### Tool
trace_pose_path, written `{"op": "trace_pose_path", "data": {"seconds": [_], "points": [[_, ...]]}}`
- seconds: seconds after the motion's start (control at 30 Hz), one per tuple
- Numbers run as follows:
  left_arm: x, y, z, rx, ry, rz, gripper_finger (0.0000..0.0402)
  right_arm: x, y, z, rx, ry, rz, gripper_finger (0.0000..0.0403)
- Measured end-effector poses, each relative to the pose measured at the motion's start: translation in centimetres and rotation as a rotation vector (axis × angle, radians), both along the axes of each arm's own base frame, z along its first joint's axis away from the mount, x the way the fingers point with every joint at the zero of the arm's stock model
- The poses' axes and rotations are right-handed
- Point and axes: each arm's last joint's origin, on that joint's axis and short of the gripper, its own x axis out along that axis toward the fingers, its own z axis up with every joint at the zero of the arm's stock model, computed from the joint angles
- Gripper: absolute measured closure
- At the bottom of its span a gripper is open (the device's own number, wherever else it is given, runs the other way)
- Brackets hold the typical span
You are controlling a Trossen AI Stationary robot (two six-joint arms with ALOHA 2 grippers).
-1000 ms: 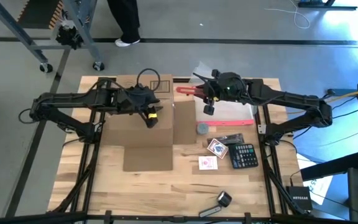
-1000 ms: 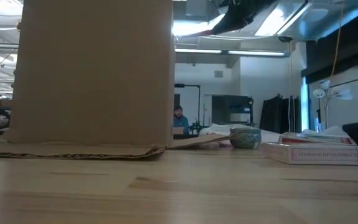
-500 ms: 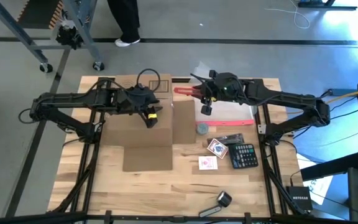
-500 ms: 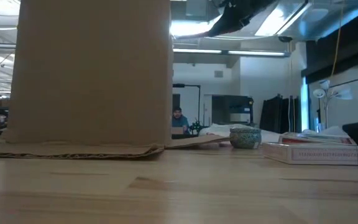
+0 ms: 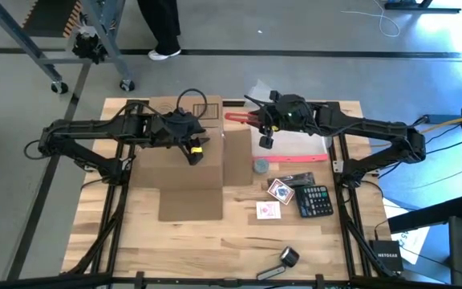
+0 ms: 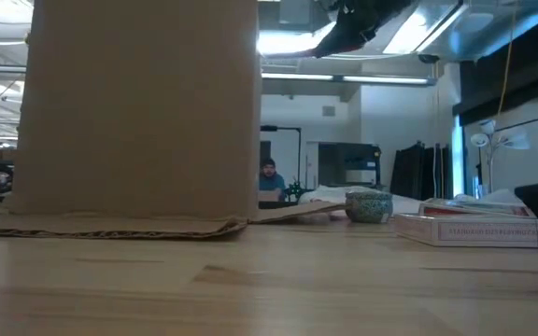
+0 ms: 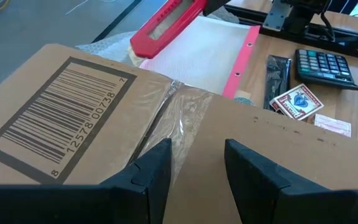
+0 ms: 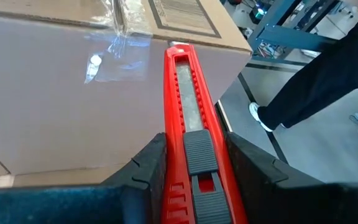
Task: Unpack boxes
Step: Break down box until it is fully flat
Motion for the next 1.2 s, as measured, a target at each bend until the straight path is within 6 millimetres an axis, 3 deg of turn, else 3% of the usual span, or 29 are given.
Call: {"op": "trace_pose_path", "data": {"seconds": [0.8, 1.0, 1.2], "points": [[1.1, -0.3, -0.4, 0.014, 0.014, -0.039, 0.0261, 1.0, 0.2, -0.9, 0.184, -0.03, 0.099, 0.0267], [0.8, -2.6, 2.8, 0.04, -0.092, -0.134, 0.0261, 1.0, 0.3, -0.9, 0.216, -0.032, 0.146, 0.0267], [0.1, -6.4, 2.3, -0.008, -0.036, -0.256, 0.0261, 1.0, 0.2, -0.9, 0.209, -0.029, 0.134, 0.0267]]}}
